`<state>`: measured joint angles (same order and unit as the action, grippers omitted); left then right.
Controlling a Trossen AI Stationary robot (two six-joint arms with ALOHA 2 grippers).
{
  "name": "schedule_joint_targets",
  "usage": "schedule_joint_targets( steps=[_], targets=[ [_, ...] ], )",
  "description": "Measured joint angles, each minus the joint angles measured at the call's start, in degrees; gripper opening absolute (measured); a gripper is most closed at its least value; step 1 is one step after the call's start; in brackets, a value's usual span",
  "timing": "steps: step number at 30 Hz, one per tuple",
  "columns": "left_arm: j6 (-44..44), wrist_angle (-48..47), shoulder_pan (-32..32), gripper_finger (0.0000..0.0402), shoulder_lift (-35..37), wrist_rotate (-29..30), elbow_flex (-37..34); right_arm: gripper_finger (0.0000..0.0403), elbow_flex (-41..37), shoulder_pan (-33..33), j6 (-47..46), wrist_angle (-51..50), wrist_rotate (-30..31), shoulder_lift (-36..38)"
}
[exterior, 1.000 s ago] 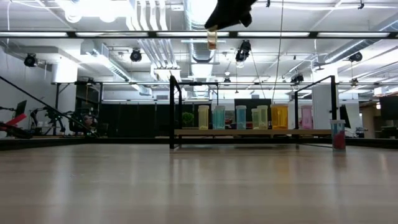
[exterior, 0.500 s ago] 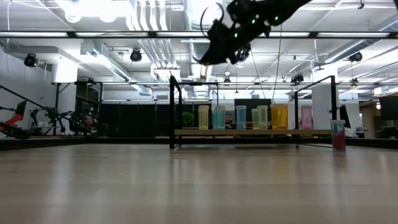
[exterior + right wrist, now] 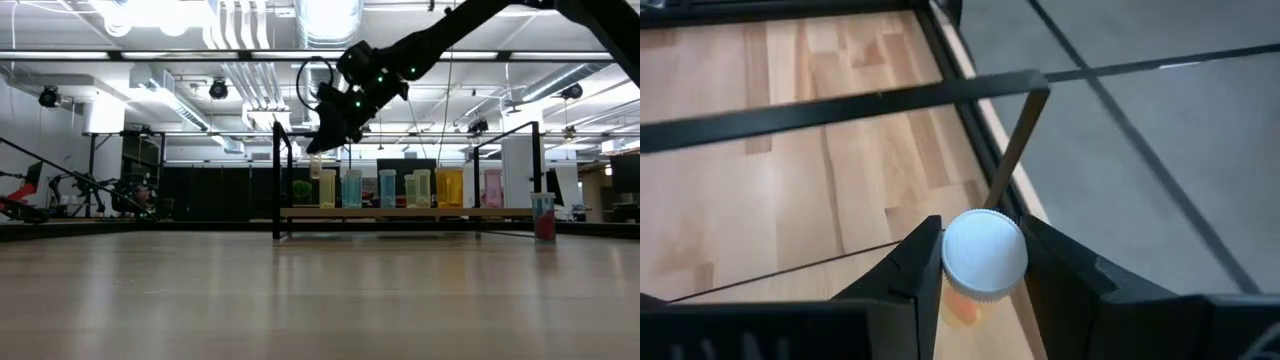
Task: Pick and place medicine bottles onto shelf by color
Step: Put the yellow pill bottle on the shelf aligned with the other yellow pill bottles
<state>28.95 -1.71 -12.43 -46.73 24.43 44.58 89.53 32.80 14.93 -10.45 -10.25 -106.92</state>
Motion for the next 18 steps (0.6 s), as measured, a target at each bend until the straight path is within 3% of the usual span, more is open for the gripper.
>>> schedule_joint_targets(
  steps=[18],
  targets=[
    [0.1,-0.1,0.1,0.0224,-0.1,0.1,0.0,0.0111,-4.4,1.4,0.0,4.5,-0.7,-1.0]
  ],
)
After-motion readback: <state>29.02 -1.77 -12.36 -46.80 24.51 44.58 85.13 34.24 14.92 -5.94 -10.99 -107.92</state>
